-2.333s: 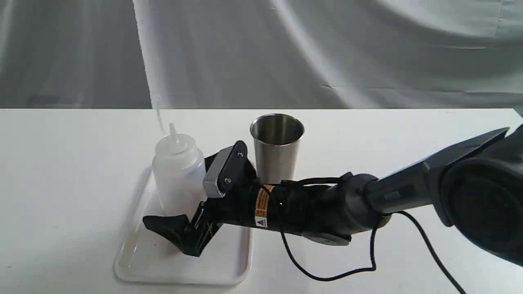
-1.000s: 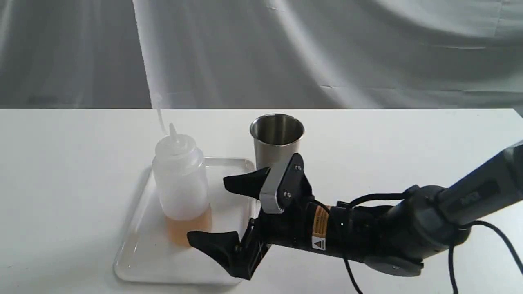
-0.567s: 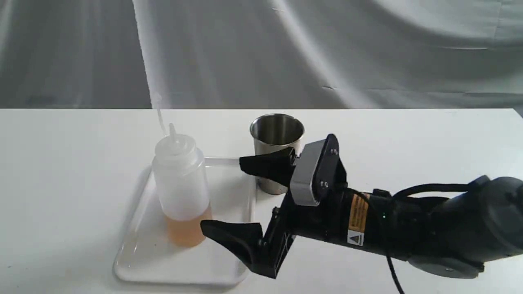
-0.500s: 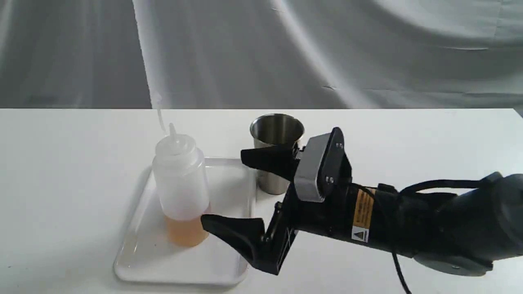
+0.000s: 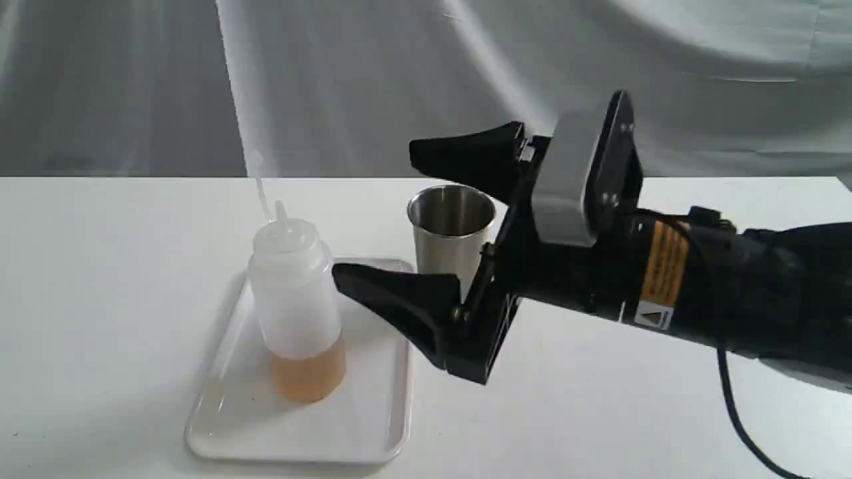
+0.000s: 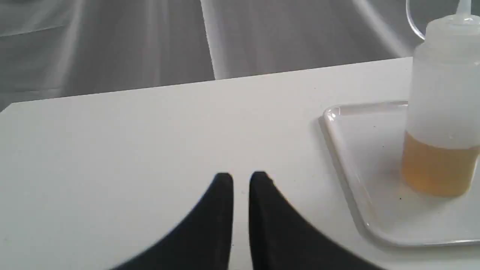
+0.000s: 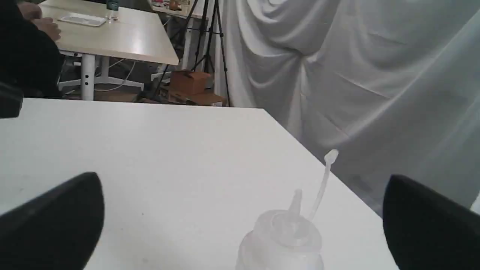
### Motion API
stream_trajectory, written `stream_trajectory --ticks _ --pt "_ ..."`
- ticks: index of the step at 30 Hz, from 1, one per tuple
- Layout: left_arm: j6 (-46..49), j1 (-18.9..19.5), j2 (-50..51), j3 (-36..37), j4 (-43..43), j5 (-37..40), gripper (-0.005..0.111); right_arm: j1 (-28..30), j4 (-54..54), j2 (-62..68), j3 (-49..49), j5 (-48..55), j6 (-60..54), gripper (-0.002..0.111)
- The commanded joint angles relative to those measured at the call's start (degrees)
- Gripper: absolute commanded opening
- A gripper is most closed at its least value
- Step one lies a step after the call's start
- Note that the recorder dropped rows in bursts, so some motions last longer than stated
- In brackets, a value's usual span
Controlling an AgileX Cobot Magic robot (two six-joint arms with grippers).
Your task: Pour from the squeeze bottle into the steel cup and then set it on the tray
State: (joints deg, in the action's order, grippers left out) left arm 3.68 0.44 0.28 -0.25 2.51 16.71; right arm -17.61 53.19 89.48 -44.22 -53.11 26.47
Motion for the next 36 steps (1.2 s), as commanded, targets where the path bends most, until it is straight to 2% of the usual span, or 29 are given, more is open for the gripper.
stream_trajectory --ticks 1,8,12,15,17,19,21,22,30,36 --pt "-0.19 0.18 -0.28 0.25 0.03 -0.37 0.008 0.42 0.42 -4.71 0.46 2.97 4.68 0.105" --pt "-0.19 0.18 -0.28 0.25 0.03 -0.37 0.008 0.42 0.42 -13.36 0.46 10.71 7.5 0.105" --pt "-0.19 0.18 -0.28 0.25 0.03 -0.37 0.008 0.42 2.93 -17.74 0.46 15.34 7.66 0.097" --pt "-0.19 0.18 -0.28 0.25 0.03 -0.37 0.008 0.42 6.65 -20.97 0.46 18.15 7.66 0.076" --pt "-0.19 0.18 -0.28 0.25 0.03 -0.37 0.008 0.42 7.46 -23.19 0.46 20.14 7.66 0.056" --pt "-0.19 0.18 -0.28 0.25 0.03 -0.37 0.008 0.42 7.66 -25.46 0.46 23.66 7.66 0.027" --pt "-0.19 0.18 -0.28 0.25 0.03 -0.37 0.008 0.42 7.66 -27.58 0.46 26.68 8.68 0.007" --pt "-0.19 0.18 -0.28 0.25 0.03 -0.37 0.008 0.42 7.66 -28.79 0.46 28.27 9.58 0.0" --pt "-0.19 0.18 -0.28 0.25 0.03 -0.37 0.008 0.42 5.2 -37.07 3.4 33.16 9.97 0.0" --pt "-0.19 0.18 -0.28 0.25 0.03 -0.37 0.008 0.42 -1.86 -43.56 8.92 43.85 9.97 0.0"
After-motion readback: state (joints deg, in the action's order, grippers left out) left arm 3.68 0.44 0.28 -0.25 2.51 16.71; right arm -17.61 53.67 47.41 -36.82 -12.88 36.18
